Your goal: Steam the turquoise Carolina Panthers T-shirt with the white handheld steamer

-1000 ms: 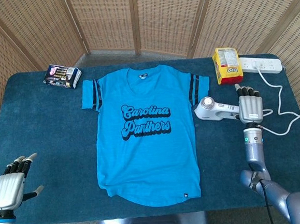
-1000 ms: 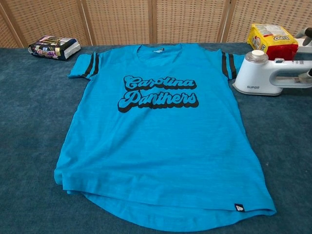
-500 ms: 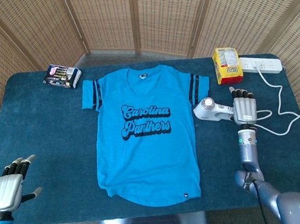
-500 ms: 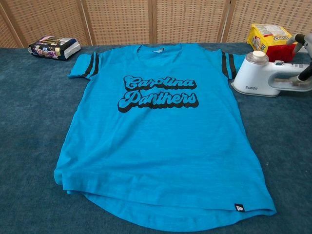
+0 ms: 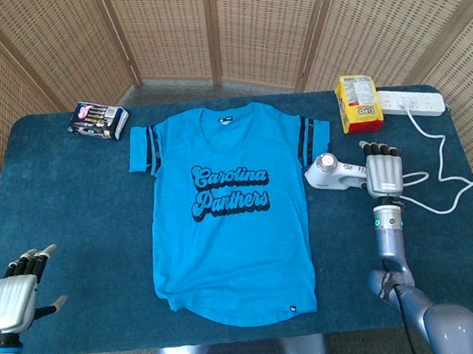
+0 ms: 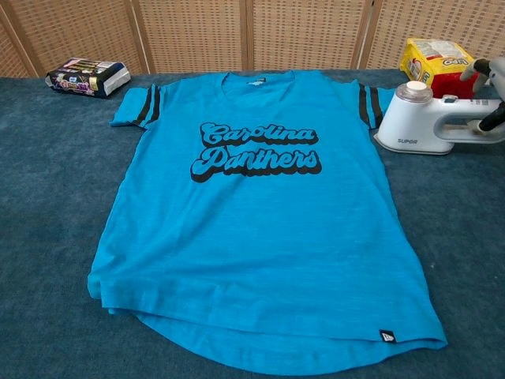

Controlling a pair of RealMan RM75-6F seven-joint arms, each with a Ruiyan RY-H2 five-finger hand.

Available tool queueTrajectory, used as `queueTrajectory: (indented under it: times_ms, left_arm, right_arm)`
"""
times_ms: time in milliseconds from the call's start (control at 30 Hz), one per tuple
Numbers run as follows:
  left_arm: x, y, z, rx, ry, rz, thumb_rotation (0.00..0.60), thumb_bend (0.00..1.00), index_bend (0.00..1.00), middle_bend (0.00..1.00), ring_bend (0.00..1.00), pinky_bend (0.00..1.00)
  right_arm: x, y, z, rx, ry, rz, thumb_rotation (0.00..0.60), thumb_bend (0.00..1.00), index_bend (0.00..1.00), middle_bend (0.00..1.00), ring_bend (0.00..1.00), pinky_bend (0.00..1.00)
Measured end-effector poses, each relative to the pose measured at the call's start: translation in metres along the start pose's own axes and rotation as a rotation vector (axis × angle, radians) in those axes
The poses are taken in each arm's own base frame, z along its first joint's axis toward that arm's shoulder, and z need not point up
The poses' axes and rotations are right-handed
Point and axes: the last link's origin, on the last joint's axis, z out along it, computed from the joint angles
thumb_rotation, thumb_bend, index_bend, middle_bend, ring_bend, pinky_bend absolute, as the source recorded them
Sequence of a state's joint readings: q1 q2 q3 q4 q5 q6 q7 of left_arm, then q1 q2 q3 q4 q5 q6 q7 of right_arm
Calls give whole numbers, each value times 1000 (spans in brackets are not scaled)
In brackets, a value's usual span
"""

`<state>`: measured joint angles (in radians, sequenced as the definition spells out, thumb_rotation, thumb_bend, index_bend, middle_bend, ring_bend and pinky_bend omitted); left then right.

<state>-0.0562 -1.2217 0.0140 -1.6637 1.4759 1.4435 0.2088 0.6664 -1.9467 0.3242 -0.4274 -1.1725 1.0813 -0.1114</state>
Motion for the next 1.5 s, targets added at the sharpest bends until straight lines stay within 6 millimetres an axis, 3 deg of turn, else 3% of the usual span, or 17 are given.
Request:
queueTrajectory:
  times_ms: [433,600,767,1067,1500]
  left_arm:
    - [-1,-1,-2,7,-6,4,477,160,126,234,149,214]
    - [0,-2,-2,11,-5,5,478,159,126,233,149,215]
    - [-1,-2,-3,11,-9,3,479,160,126,234,149,214]
    - [-1,-3,-3,15,-12,4,482,160,126,234,149,215]
    - [0,-3,0,2,-11,18,472,159,126,234,149,215]
  right_arm:
    - [-6,-5,7,3,-32,-38,599,389,276,366,322,297]
    - [-5,-7,14,-2,-43,-64,599,394,360,404,367,321]
    - [-3,-10,18,-5,-45,-81,597,399,491,506,491,407]
    - [-6,-11,21,-4,-74,-109,600,401,592,640,660,617]
    - [-7,-14,23,-6,-107,13,600,389,706,762,789,722]
